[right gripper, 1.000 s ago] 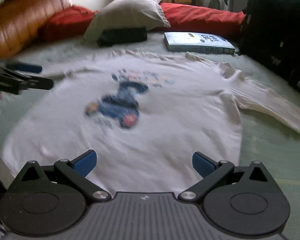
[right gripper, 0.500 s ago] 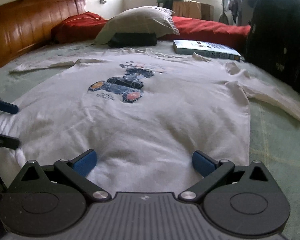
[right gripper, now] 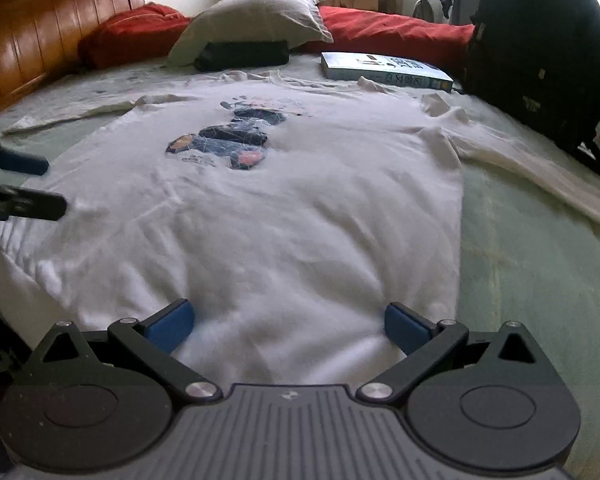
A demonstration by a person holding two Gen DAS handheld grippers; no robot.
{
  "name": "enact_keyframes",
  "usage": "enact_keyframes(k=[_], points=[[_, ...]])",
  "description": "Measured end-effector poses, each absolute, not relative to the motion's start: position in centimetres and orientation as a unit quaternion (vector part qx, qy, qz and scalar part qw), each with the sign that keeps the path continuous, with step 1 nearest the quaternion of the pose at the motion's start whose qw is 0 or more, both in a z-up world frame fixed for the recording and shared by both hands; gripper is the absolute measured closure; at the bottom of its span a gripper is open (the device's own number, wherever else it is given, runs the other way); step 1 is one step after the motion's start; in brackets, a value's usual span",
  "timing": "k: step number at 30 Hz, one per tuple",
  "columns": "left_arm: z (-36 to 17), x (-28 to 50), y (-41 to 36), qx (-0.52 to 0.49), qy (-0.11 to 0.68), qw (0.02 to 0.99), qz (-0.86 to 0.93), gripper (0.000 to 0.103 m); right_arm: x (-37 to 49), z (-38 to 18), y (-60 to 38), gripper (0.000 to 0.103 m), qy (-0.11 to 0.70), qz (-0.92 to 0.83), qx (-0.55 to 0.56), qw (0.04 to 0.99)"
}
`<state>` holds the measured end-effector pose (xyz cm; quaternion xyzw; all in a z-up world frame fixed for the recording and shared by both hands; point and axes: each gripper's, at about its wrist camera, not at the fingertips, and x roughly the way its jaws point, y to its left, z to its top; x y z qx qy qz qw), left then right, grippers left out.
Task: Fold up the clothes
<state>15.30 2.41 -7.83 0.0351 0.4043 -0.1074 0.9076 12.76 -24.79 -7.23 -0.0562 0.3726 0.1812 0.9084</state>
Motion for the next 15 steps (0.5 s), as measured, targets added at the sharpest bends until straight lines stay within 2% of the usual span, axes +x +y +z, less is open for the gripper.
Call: enact_keyframes(k=[4, 7, 12, 15], points=[[-7.9, 14.2, 2.2, 0.053, 0.392, 0.912, -0.105, 0.001, 12.6, -6.1, -27.2, 0.000, 0.382, 0.169, -0.023, 0.908], [-7.0, 14.2, 1.9, 0.055, 0.379, 0.917, -0.108, 0.001, 14.4, -3.9, -28.4, 0.000, 0.359, 0.169, -0.006, 0.918], [-6.0, 14.6, 1.6, 0.053, 0.358, 0.926, -0.107, 0.001, 20.9, -1.1, -27.7, 0.000, 0.284, 0.207, -0.030, 0.936], [-6.0, 14.9, 2.0, 0.050, 0.360, 0.926, -0.101, 0.001, 26.4, -2.1, -26.7, 0.000, 0.292, 0.234, -0.025, 0.927]])
